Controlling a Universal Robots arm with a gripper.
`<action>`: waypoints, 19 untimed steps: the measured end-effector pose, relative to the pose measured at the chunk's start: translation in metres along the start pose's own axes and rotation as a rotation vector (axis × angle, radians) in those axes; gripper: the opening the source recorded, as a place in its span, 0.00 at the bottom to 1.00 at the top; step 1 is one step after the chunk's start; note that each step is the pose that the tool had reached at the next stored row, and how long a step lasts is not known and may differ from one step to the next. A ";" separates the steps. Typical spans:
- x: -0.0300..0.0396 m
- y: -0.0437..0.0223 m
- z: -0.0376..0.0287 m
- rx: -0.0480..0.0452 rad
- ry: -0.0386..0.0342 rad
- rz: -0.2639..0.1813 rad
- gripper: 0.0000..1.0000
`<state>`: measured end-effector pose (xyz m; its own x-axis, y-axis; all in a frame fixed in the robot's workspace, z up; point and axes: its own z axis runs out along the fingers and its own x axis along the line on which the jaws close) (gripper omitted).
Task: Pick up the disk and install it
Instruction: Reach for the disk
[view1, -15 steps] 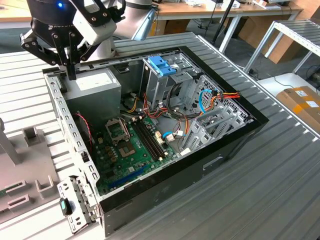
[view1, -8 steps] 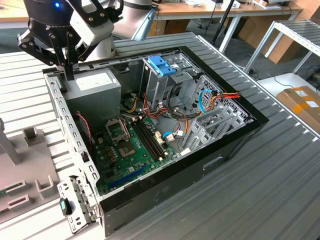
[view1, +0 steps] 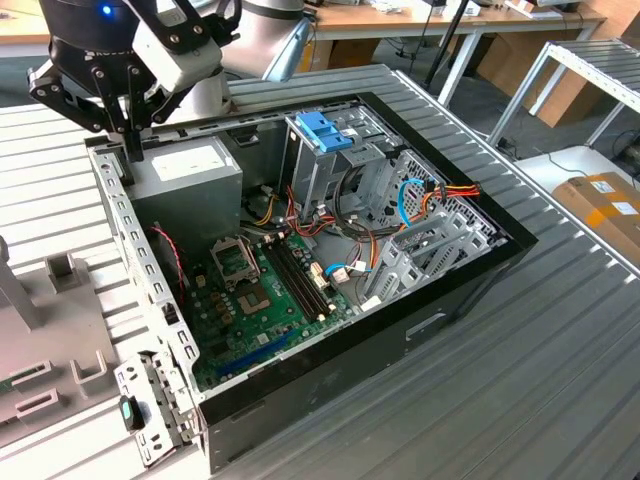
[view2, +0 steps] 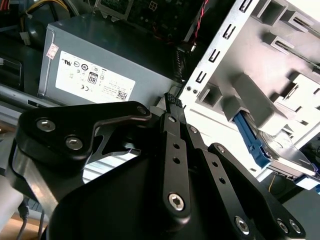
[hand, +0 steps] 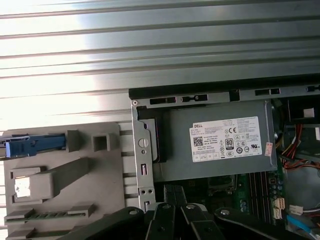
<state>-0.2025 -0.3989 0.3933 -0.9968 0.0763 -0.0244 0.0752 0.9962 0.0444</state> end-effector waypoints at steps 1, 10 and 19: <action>0.0005 0.0000 0.0000 0.0000 0.0000 0.000 0.10; 0.0065 -0.0005 -0.0002 0.0000 0.0000 0.000 0.10; 0.0118 -0.0009 -0.0003 0.0000 -0.0001 0.000 0.10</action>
<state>-0.2143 -0.3989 0.3932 -0.9968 0.0762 -0.0245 0.0751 0.9962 0.0444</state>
